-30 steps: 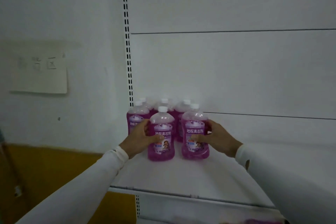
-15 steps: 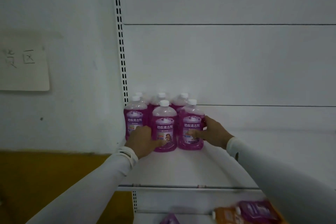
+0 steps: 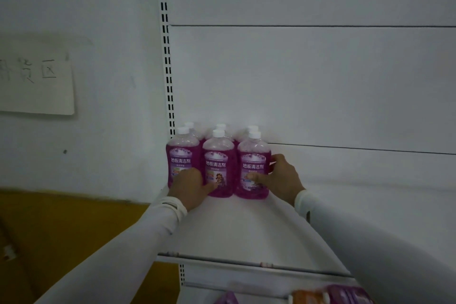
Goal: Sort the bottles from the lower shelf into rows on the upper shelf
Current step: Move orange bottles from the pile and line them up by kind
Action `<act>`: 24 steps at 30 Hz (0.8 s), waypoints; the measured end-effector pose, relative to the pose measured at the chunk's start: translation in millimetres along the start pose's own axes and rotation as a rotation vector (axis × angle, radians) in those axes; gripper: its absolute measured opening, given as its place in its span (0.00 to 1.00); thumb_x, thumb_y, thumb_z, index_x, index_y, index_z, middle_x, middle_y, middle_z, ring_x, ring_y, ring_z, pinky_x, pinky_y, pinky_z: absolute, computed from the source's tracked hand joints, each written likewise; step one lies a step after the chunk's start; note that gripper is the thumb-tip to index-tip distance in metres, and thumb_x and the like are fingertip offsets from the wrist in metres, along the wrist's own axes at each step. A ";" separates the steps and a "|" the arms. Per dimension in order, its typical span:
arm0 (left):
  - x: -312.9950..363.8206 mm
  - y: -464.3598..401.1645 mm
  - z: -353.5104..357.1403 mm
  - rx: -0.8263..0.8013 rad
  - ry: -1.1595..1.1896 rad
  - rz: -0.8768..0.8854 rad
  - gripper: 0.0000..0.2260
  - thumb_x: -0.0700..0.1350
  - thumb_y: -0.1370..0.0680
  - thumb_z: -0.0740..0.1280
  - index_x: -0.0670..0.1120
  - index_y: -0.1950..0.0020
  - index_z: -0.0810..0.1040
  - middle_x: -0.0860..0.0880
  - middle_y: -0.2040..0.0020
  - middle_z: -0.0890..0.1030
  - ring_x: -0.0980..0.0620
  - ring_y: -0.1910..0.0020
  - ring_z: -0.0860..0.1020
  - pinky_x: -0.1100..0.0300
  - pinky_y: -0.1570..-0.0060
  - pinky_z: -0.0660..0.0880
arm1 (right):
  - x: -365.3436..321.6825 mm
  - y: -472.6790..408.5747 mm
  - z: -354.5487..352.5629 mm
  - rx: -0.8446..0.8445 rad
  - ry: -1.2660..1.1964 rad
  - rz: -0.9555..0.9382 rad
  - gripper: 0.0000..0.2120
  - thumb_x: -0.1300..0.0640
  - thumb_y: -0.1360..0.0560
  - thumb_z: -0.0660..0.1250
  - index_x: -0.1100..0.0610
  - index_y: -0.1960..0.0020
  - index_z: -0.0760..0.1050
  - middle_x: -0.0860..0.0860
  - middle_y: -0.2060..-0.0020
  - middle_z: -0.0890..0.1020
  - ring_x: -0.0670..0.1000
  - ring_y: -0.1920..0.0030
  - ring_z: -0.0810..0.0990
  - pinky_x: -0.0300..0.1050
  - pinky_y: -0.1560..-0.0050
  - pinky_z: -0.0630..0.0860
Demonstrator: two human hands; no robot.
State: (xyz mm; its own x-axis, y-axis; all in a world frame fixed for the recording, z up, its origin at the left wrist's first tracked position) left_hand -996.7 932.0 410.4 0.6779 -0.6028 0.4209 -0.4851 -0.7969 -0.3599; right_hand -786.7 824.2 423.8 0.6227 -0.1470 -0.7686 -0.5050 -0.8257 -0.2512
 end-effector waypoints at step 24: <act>17.1 20.2 -58.0 -0.181 0.039 0.217 0.17 0.55 0.29 0.73 0.44 0.48 0.77 0.49 0.52 0.81 0.49 0.52 0.79 0.50 0.47 0.77 | -43.7 40.0 -36.8 -0.154 0.513 0.000 0.37 0.37 0.30 0.72 0.57 0.29 0.69 0.53 0.37 0.79 0.52 0.41 0.78 0.46 0.39 0.74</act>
State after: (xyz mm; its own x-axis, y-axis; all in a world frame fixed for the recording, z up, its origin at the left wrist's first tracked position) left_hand -1027.0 903.3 458.6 0.5274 -0.7581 0.3835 -0.7094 -0.6414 -0.2922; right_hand -812.1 777.6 469.0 0.8541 -0.3625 -0.3730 -0.4358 -0.8903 -0.1325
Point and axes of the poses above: each hand's wrist, its own y-axis away from the middle knuckle, its own z-axis out of the palm, x = y × z, the point moved 2 cm from there along -y, towards the middle knuckle
